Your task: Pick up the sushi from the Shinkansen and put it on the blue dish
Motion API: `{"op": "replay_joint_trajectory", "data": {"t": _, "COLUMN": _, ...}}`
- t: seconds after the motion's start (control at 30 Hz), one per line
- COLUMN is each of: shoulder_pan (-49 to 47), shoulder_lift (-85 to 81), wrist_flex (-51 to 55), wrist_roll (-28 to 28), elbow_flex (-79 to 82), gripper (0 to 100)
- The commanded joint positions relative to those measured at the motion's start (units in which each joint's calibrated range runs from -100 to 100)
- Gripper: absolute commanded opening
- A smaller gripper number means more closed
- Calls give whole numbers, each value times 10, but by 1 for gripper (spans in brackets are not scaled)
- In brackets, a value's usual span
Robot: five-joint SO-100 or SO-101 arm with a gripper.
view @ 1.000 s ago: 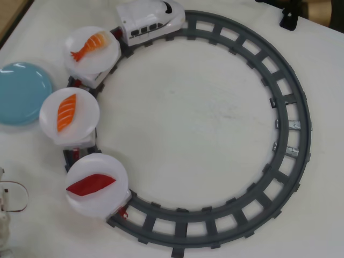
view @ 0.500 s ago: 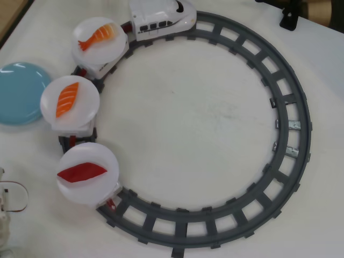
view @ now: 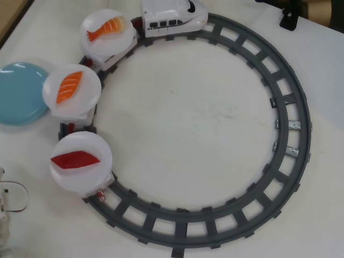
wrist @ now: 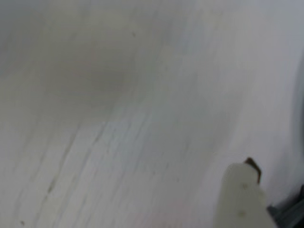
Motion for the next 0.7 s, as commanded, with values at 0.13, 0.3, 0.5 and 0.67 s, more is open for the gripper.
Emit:
{"op": "replay_joint_trajectory", "data": {"t": 0.13, "shoulder_pan": 110, "shoulder_lift": 78, "wrist_flex": 1, "wrist_roll": 3, "elbow_flex": -202, "gripper": 18}}
{"op": "replay_joint_trajectory", "data": {"t": 0.3, "shoulder_pan": 194, "shoulder_lift": 257, "wrist_flex": -4, "wrist_roll": 3, "elbow_flex": -424, "gripper": 19}}
{"op": "replay_joint_trajectory", "data": {"t": 0.5, "shoulder_pan": 242, "shoulder_lift": 458, "wrist_flex": 2, "wrist_roll": 1, "elbow_flex": -636, "gripper": 19}}
{"op": "replay_joint_trajectory", "data": {"t": 0.67, "shoulder_pan": 229, "shoulder_lift": 560, "wrist_flex": 2, "wrist_roll": -2, "elbow_flex": -669, "gripper": 19}}
